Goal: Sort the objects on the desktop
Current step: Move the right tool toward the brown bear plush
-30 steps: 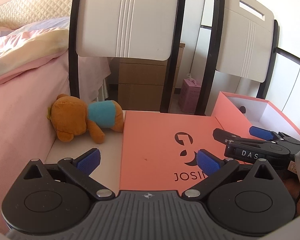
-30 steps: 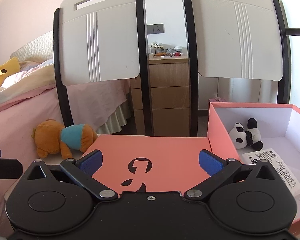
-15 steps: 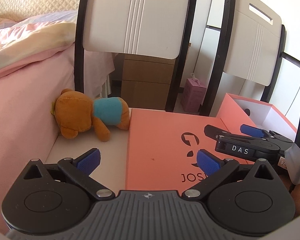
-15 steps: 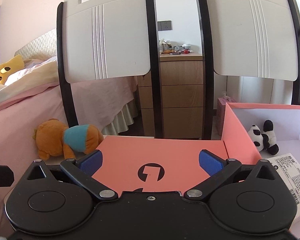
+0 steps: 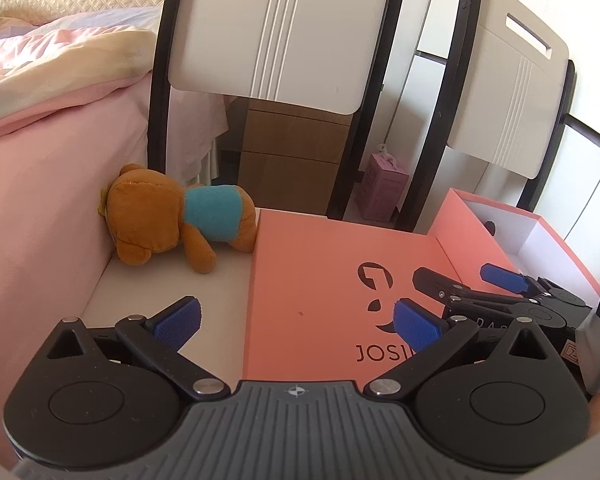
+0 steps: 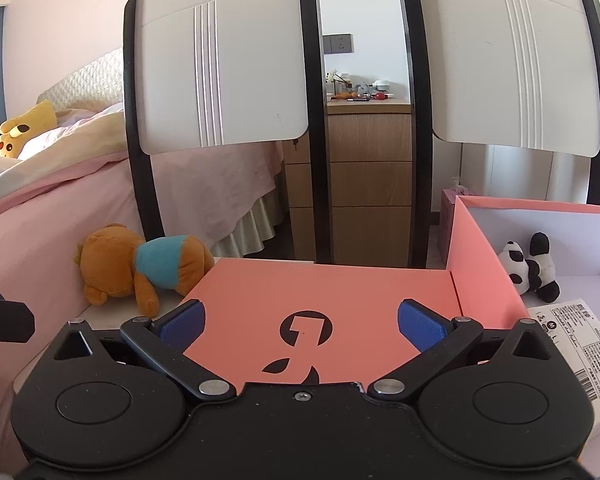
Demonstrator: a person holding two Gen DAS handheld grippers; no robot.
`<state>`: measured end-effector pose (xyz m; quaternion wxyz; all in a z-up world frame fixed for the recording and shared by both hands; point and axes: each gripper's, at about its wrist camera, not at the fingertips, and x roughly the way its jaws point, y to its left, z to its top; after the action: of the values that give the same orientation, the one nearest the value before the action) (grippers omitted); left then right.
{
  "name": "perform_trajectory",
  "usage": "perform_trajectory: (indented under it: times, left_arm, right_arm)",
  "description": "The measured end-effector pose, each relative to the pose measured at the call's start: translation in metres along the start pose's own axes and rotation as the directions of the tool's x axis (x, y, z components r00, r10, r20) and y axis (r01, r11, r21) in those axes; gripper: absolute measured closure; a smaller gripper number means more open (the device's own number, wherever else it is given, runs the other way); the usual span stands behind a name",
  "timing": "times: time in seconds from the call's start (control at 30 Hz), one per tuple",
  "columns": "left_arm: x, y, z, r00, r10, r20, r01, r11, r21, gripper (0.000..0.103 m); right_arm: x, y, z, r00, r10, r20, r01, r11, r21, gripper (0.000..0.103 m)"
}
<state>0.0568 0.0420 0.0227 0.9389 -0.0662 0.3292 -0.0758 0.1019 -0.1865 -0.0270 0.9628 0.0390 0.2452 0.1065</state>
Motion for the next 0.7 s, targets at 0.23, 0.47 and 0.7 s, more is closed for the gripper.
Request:
perform_trajectory:
  times: [0.23,0.47,0.7]
  left_arm:
    - [-0.009,-0.013,-0.012,0.992,0.091,0.09,-0.098,0.992,0.077,0.0]
    - [-0.022,-0.005,-0.027,0.985,0.127,0.115,-0.136,0.988,0.071,0.0]
    - [-0.026,0.009,-0.03,0.989,0.117,0.09,-0.121,0.992,0.046,0.0]
  right_arm:
    - [-0.003,0.001,0.001,0.997,0.077,0.028,-0.077,0.997,0.006,0.001]
    - [0.001,0.004,0.01,0.993,0.093,0.076,-0.093,0.996,-0.001,0.001]
    - [0.008,0.021,0.027,0.98,0.16,0.119,-0.154,0.986,-0.059,0.001]
